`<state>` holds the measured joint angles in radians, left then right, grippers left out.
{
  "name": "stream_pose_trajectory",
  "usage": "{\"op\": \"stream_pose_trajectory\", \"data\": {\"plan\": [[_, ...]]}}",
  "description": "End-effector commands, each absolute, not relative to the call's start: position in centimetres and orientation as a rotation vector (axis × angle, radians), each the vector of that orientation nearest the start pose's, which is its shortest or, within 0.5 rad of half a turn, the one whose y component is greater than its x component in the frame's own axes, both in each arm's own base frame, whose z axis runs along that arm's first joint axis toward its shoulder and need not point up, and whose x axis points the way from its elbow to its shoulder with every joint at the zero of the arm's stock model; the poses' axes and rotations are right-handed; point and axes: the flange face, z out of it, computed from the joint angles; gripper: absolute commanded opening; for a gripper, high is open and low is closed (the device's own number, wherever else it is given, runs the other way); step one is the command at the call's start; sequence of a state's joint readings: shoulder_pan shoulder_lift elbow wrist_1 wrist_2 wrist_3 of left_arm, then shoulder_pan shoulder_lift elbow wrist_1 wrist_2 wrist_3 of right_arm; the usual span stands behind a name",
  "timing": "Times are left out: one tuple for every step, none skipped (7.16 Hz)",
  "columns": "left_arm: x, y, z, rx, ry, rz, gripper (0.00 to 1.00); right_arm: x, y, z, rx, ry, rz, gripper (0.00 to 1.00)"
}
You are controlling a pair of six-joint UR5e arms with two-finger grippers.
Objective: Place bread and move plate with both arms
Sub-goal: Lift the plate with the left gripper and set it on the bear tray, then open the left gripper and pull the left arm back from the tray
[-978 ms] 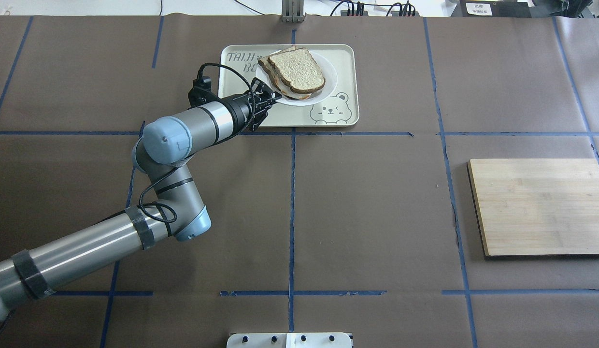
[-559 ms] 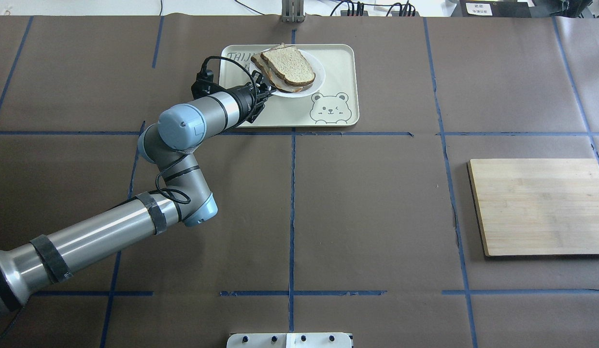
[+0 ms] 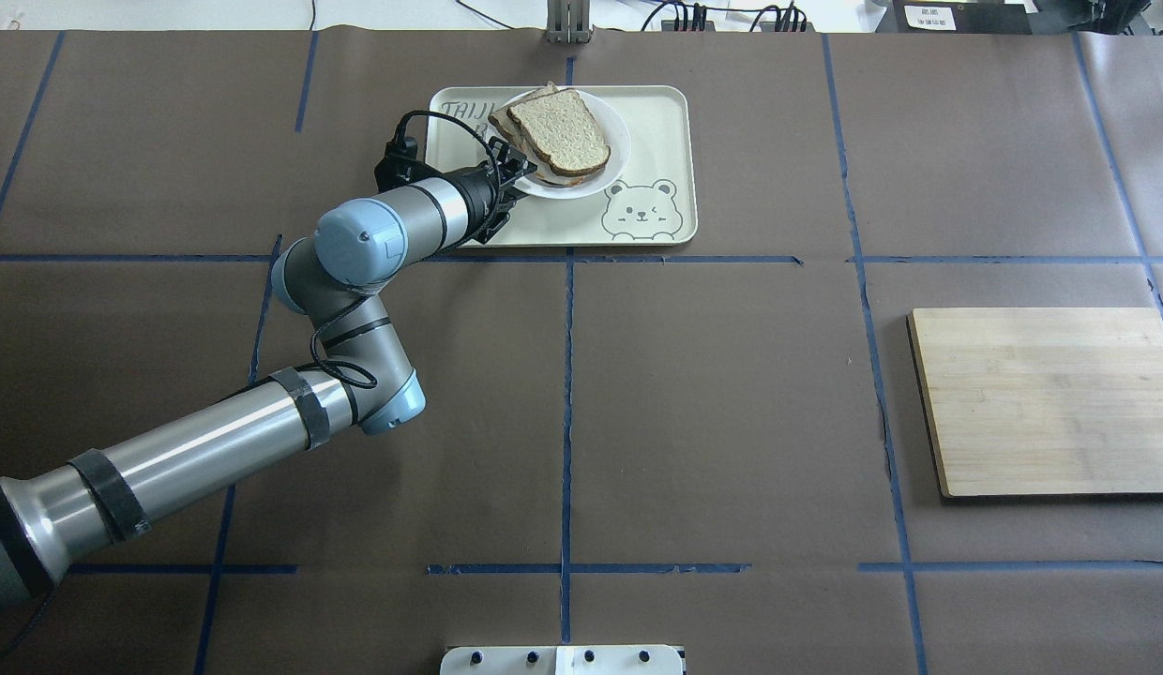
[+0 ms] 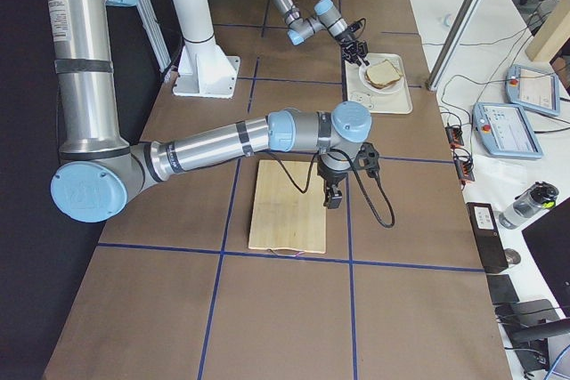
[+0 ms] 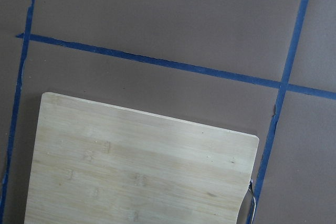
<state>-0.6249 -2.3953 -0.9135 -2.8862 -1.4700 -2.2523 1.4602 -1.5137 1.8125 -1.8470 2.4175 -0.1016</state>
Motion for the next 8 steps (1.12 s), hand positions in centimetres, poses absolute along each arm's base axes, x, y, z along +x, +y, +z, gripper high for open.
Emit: {"op": "stream_pose_trajectory", "data": {"plan": [[49.5, -59.2, 33.0, -0.045, 1.561, -1.05, 1.0, 0.4, -50.4, 53.6, 0.016, -0.848, -0.206, 1.0], [44.7, -60.4, 34.3, -0.059, 1.509, -0.961, 1.0, 0.9, -50.2, 54.4, 0.005, -0.848, -0.19, 1.0], [40.0, -60.7, 35.4, -0.006, 1.448, -0.854, 1.0, 2.1, -50.2, 55.7, -0.011, -0.851, -0.156, 1.0], [34.6, -61.5, 36.3, 0.012, 1.378, -0.833, 1.0, 2.7, -49.8, 56.6, -0.019, -0.848, -0.14, 1.0], [28.7, -62.6, 35.6, 0.057, 1.326, -0.774, 1.0, 3.0, -49.2, 57.6, 0.007, -0.831, -0.149, 1.0], [22.4, -62.6, 37.0, 0.111, 1.262, -0.684, 1.0, 4.1, -48.3, 59.2, 0.02, -0.78, -0.137, 1.0], [17.2, -62.5, 39.8, 0.144, 1.187, -0.568, 1.0, 5.5, -47.1, 61.0, 0.058, -0.778, -0.118, 1.0], [12.9, -62.5, 43.2, 0.191, 1.107, -0.475, 1.0, 6.3, -46.2, 62.8, 0.079, -0.777, -0.102, 1.0]]}}
